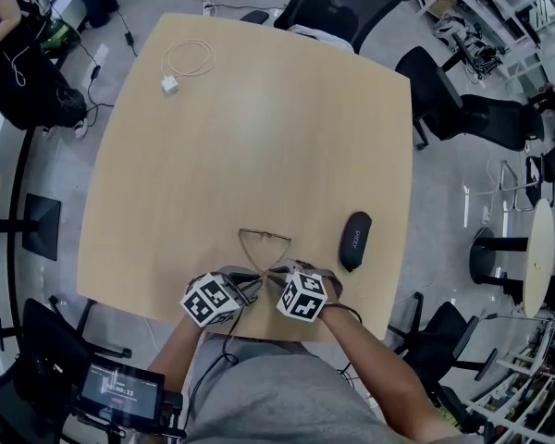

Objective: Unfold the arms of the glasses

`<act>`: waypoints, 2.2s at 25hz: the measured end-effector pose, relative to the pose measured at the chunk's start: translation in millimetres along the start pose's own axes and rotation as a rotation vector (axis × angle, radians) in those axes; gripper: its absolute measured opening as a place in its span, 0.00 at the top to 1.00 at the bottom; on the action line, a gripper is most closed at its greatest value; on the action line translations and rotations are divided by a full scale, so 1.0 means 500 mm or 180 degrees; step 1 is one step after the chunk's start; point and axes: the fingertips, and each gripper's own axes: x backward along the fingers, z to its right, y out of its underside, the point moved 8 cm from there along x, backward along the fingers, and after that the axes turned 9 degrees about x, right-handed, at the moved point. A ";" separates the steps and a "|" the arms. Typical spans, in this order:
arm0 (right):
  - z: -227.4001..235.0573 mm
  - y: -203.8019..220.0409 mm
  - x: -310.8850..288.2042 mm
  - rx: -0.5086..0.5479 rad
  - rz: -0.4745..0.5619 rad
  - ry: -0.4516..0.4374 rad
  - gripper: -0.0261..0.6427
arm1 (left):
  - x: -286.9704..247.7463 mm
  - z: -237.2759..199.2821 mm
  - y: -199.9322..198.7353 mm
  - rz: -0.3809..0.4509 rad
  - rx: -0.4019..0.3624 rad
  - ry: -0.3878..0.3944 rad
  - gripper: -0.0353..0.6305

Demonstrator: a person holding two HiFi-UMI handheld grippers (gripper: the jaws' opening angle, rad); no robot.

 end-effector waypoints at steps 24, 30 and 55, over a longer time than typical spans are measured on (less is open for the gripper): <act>-0.018 -0.016 -0.031 0.0236 -0.0149 -0.0520 0.78 | -0.076 -0.081 -0.029 -0.0965 0.0268 -0.0071 0.94; -0.021 0.000 -0.024 0.0226 -0.0194 -0.0587 0.78 | -0.085 -0.076 -0.027 -0.1096 0.0098 -0.0142 0.94; -0.045 -0.017 -0.045 0.0301 -0.0251 -0.0870 0.78 | -0.068 -0.096 -0.011 -0.1024 0.0282 -0.0235 0.94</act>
